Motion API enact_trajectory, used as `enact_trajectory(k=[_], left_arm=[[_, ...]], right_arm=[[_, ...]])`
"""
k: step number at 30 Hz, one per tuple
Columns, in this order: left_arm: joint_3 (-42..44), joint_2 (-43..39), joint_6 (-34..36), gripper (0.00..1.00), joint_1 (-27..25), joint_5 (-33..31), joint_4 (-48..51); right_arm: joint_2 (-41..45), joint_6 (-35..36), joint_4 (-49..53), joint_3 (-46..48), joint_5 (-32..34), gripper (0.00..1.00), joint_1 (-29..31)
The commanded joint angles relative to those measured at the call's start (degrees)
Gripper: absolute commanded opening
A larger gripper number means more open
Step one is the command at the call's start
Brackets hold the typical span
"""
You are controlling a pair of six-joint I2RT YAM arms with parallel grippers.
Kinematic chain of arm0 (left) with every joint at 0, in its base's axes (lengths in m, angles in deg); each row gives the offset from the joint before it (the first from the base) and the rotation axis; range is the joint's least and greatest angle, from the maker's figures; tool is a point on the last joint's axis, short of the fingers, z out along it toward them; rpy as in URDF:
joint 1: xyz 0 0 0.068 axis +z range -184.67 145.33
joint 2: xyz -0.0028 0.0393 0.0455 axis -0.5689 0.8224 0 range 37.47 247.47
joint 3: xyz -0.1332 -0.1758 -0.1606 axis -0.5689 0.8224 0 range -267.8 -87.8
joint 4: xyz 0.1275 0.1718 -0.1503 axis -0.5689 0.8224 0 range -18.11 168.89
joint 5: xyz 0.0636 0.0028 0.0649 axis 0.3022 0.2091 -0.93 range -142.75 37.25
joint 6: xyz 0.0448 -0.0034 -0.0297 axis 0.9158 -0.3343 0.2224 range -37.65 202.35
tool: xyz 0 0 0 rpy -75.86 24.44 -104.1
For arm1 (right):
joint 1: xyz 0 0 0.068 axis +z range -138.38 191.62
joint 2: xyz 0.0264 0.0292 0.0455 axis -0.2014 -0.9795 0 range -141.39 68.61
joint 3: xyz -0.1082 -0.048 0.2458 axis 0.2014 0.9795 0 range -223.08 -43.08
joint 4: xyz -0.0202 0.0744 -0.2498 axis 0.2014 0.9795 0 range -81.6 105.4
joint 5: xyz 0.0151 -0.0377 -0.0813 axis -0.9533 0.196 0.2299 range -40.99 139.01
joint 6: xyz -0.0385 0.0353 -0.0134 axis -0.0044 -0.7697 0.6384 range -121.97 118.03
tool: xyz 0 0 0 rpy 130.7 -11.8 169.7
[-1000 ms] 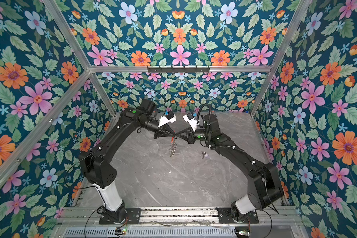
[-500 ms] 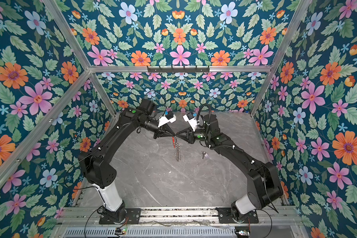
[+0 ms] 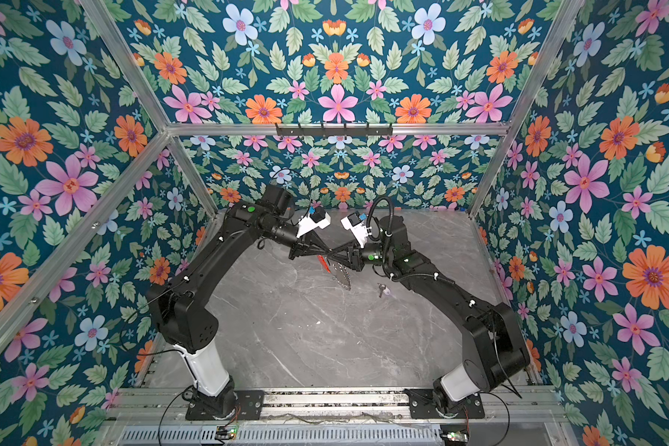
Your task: Put the keys on the keyring
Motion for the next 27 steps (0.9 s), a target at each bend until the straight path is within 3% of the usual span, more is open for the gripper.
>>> enact_trajectory(k=[1, 6, 9, 15, 27], left_arm=[[-0.21, -0.4, -0.6, 0.0, 0.0, 2.72, 0.11], [-0.12, -0.47, -0.54, 0.0, 0.0, 2.35, 0.42], [-0.01, -0.64, -0.54, 0.0, 0.0, 2.35, 0.59], [-0.1, -0.61, -0.51, 0.0, 0.0, 2.35, 0.53], [-0.19, -0.51, -0.96, 0.0, 0.0, 2.44, 0.58]], right_arm=[[0.45, -0.05, -1.73, 0.24, 0.93, 0.21, 0.01], [1.24, 1.69, 0.12, 0.3, 2.33, 0.21, -0.16], [1.7, 2.28, 1.22, 0.03, 2.61, 0.33, -0.49], [1.82, 2.48, 2.06, -0.42, 2.07, 0.35, -0.73], [0.94, 0.96, 0.16, -0.36, 0.77, 0.1, -0.69]])
